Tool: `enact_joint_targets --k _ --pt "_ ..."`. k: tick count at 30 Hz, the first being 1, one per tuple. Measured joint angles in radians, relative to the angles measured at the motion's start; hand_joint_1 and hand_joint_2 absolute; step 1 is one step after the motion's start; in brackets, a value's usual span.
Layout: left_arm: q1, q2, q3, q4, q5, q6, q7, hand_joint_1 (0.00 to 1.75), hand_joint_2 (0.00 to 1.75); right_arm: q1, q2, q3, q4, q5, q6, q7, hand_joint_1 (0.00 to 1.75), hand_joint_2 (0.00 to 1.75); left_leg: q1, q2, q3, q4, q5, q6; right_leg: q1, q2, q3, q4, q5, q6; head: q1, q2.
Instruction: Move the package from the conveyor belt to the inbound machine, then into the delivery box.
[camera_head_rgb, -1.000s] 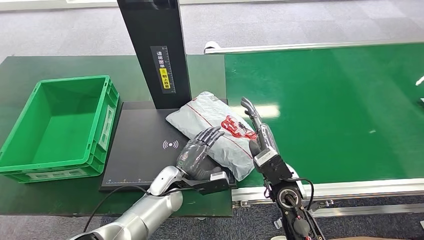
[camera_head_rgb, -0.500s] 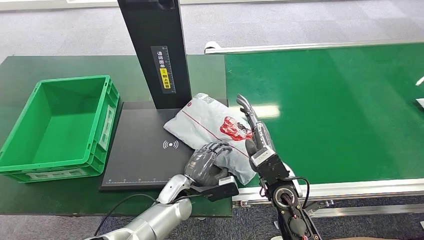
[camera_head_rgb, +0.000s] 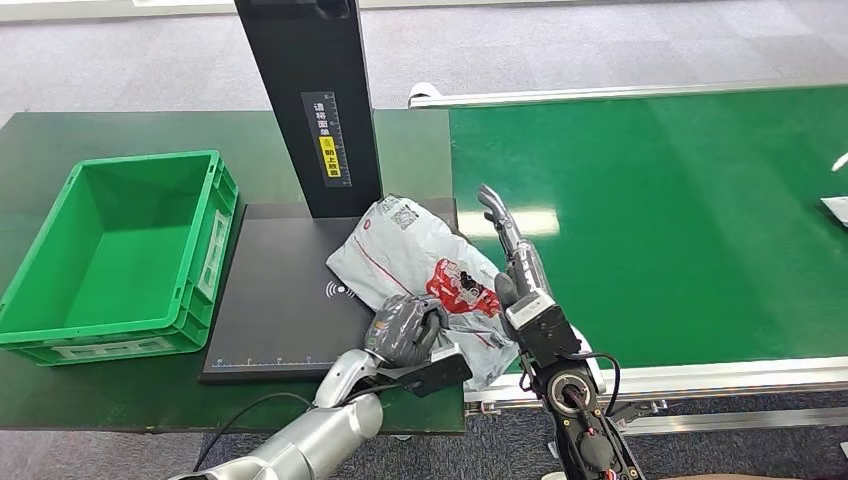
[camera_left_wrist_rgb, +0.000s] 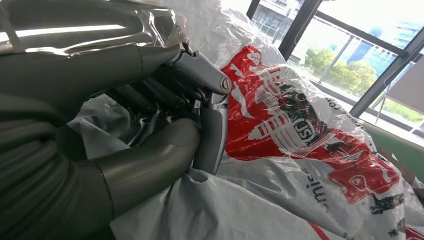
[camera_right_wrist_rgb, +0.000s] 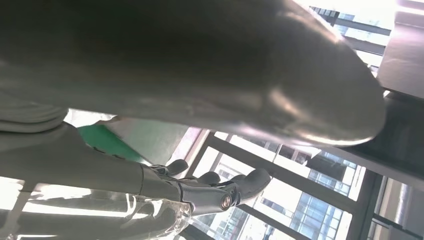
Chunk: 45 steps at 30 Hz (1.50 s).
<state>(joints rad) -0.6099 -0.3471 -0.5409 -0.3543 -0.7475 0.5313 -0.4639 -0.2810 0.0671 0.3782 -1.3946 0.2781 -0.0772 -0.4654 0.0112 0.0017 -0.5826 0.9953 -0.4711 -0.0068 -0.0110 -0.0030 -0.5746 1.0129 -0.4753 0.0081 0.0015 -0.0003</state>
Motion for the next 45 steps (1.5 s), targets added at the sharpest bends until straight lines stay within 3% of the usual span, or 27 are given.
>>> enact_joint_targets --k 9,15,23,31,32,35,36,41,45 --pt "0.001 0.003 0.024 0.001 0.025 0.038 -0.008 1.75 1.75 0.002 -0.002 -0.010 -0.015 0.000 -0.012 0.008 0.00 0.00 0.000 0.000 0.000 0.000 0.000 0.000 0.000 0.000 0.000 0.000 0.000 0.000 0.000 0.000" --pt "-0.010 0.025 0.083 -0.039 0.083 0.128 -0.090 1.75 1.75 0.015 -0.007 -0.027 -0.027 0.004 -0.029 0.010 0.00 0.00 0.000 0.000 0.000 0.000 0.000 0.000 0.000 0.000 0.000 0.000 0.000 0.000 0.000 0.000" --pt "-0.003 0.108 0.270 -0.365 0.017 0.131 -0.145 1.75 1.75 0.051 -0.018 -0.063 -0.046 0.018 -0.033 0.016 0.00 0.00 0.000 0.000 0.000 0.000 0.000 0.000 0.000 0.000 0.000 0.000 0.000 0.000 0.000 0.000" --pt "0.019 0.171 0.299 -0.576 0.051 0.127 -0.120 1.75 1.75 0.077 -0.026 -0.074 -0.047 0.028 -0.042 0.011 0.00 0.00 0.000 0.000 0.000 0.000 0.000 0.000 0.000 0.000 0.000 0.000 0.000 0.000 0.000 0.000" --pt "0.020 0.175 0.299 -0.586 0.053 0.127 -0.119 1.66 1.75 0.079 -0.026 -0.074 -0.047 0.028 -0.043 0.010 0.00 0.00 0.000 0.000 0.000 0.000 0.000 0.000 0.000 0.000 0.000 0.000 0.000 0.000 0.000 0.000" --pt "0.023 0.184 0.299 -0.605 0.061 0.118 -0.114 0.35 1.75 0.082 -0.027 -0.075 -0.047 0.028 -0.045 0.010 0.00 0.00 0.000 0.000 0.000 0.000 0.000 0.000 0.000 0.000 0.000 0.000 0.000 0.000 0.000 0.000" --pt "0.023 0.187 0.298 -0.608 0.071 0.103 -0.110 0.00 1.75 0.082 -0.028 -0.075 -0.048 0.028 -0.045 0.010 0.00 0.00 0.000 0.000 0.000 0.000 0.000 0.000 0.000 0.000 0.000 0.000 0.000 0.000 0.000 0.000" --pt "0.044 0.202 0.281 -0.609 0.128 -0.036 -0.103 0.00 1.75 0.082 -0.035 -0.075 -0.049 0.024 -0.042 0.009 0.00 0.00 0.000 0.000 0.000 0.000 0.000 0.000 0.000 0.000 0.000 0.000 0.000 0.000 0.000 0.000" --pt "0.064 0.210 0.232 -0.596 0.113 -0.087 -0.112 0.00 1.75 0.079 -0.039 -0.075 -0.049 0.018 -0.033 0.009 0.00 0.00 0.000 0.000 0.000 0.000 0.000 0.000 0.000 0.000 0.000 0.000 0.000 0.000 0.000 0.000"
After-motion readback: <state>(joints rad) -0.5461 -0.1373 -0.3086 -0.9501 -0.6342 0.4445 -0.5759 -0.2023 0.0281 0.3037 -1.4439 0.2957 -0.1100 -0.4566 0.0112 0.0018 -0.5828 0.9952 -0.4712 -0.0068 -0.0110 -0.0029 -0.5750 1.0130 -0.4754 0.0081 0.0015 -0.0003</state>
